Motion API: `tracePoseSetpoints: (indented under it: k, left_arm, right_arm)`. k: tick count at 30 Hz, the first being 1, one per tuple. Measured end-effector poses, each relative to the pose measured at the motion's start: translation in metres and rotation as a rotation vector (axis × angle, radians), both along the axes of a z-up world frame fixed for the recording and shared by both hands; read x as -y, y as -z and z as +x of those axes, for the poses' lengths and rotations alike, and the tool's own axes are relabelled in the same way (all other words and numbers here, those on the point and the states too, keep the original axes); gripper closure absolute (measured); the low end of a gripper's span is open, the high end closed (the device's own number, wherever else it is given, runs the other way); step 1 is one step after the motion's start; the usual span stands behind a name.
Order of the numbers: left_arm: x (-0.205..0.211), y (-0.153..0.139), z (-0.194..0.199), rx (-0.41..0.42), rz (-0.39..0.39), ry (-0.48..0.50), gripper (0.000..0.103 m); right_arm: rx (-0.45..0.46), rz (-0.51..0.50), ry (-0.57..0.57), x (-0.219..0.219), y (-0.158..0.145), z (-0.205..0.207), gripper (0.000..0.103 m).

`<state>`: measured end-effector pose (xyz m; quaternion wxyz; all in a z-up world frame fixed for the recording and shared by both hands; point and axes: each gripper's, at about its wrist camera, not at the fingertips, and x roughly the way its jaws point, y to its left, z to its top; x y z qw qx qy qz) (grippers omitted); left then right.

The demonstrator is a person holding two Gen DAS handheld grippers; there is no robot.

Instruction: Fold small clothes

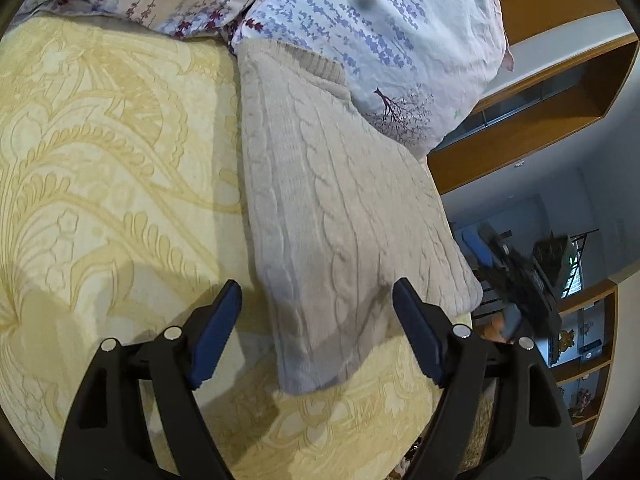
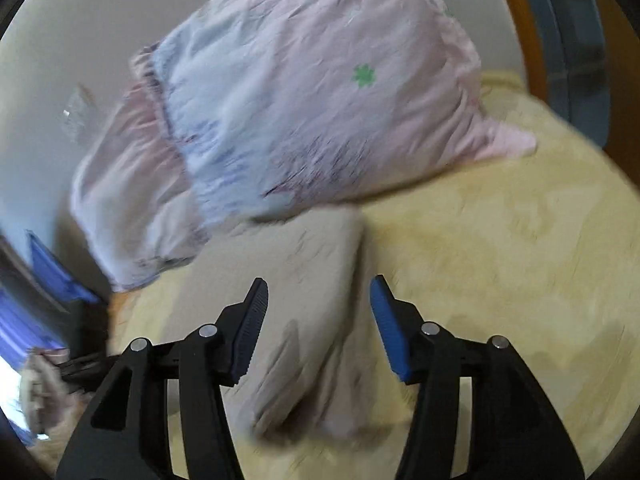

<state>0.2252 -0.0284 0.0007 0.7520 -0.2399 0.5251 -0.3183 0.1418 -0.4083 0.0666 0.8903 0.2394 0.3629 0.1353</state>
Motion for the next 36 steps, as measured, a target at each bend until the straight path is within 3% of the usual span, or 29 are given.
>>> tracePoseSetpoints:
  k: [7, 9, 10, 13, 17, 19, 23, 25, 27, 30, 31, 32, 34, 36]
  left_arm:
    - [0.001, 0.004, -0.009, -0.01, 0.013, -0.002, 0.036]
    - [-0.001, 0.006, -0.01, -0.02, 0.009, -0.008, 0.041]
    - [-0.001, 0.006, -0.011, -0.026, 0.006, -0.008, 0.048]
    - [-0.002, 0.008, -0.013, -0.042, -0.018, 0.002, 0.065]
    - [0.001, 0.004, -0.019, -0.026, -0.004, 0.026, 0.065]
    - [0.003, 0.004, -0.022, -0.022, 0.002, 0.038, 0.065]
    - [0.003, 0.012, -0.021, -0.045, 0.011, 0.042, 0.065]
    - [0.002, 0.013, -0.022, -0.045, 0.006, 0.044, 0.065]
    - [0.0, 0.012, -0.022, -0.05, 0.005, 0.045, 0.064]
    - [-0.006, 0.004, -0.022, -0.034, -0.014, 0.046, 0.045]
    - [-0.009, -0.002, -0.02, -0.014, -0.019, 0.038, 0.041]
    - [-0.012, -0.006, -0.017, 0.004, -0.021, 0.026, 0.035]
    - [-0.016, -0.015, -0.007, 0.025, -0.021, -0.009, 0.03]
    - [-0.014, -0.019, 0.006, 0.026, -0.025, -0.02, 0.028]
  right_arm:
    - [-0.017, -0.002, -0.064, -0.025, 0.007, -0.029, 0.049]
    - [-0.036, -0.027, -0.075, -0.03, 0.012, -0.025, 0.072]
    - [-0.049, -0.024, -0.084, -0.032, 0.015, -0.023, 0.093]
    - [0.014, -0.056, -0.063, -0.031, 0.009, -0.028, 0.094]
    - [0.106, -0.094, -0.012, -0.028, -0.009, -0.039, 0.095]
    - [0.085, -0.137, 0.003, -0.029, -0.001, -0.038, 0.095]
    - [-0.046, -0.225, 0.038, -0.033, 0.041, -0.027, 0.095]
    - [-0.086, -0.192, 0.047, -0.03, 0.061, -0.021, 0.095]
    - [-0.093, -0.157, 0.043, -0.026, 0.062, -0.018, 0.095]
    - [-0.093, -0.088, 0.011, -0.021, 0.052, -0.017, 0.088]
    - [-0.091, -0.044, 0.01, -0.016, 0.045, -0.017, 0.079]
    - [-0.075, -0.003, 0.017, -0.011, 0.039, -0.015, 0.062]
    - [-0.045, 0.061, 0.039, -0.001, 0.026, -0.007, 0.044]
    - [-0.052, 0.117, 0.038, 0.008, 0.022, 0.011, 0.044]
